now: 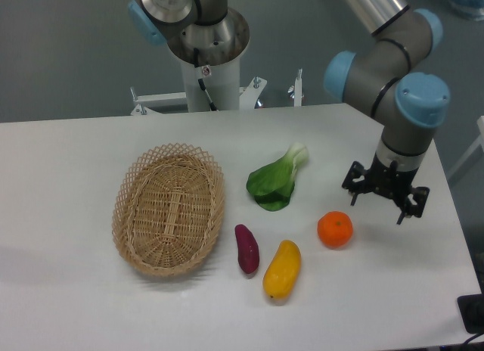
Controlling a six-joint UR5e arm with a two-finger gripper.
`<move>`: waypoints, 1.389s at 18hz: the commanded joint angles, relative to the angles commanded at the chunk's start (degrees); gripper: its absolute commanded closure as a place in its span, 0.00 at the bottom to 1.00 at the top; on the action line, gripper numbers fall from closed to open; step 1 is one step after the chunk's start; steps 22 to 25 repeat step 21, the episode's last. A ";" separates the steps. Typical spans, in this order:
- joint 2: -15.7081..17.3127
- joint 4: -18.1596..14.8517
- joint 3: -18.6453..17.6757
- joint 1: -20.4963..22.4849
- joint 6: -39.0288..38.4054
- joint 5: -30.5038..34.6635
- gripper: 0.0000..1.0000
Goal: Place the orange on the table
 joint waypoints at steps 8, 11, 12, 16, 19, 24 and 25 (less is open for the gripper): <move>0.79 -2.11 -0.35 4.85 7.33 -2.46 0.00; 1.40 -2.11 -0.09 4.23 10.32 -2.11 0.00; 1.41 -2.11 -0.26 3.88 11.20 -1.93 0.00; 1.67 -2.02 -0.53 3.44 11.65 -1.58 0.00; 1.49 -2.02 -0.53 3.09 11.65 -1.58 0.00; 1.49 -2.02 -0.53 3.09 11.65 -1.49 0.00; 1.49 -2.02 -0.53 3.09 11.65 -1.49 0.00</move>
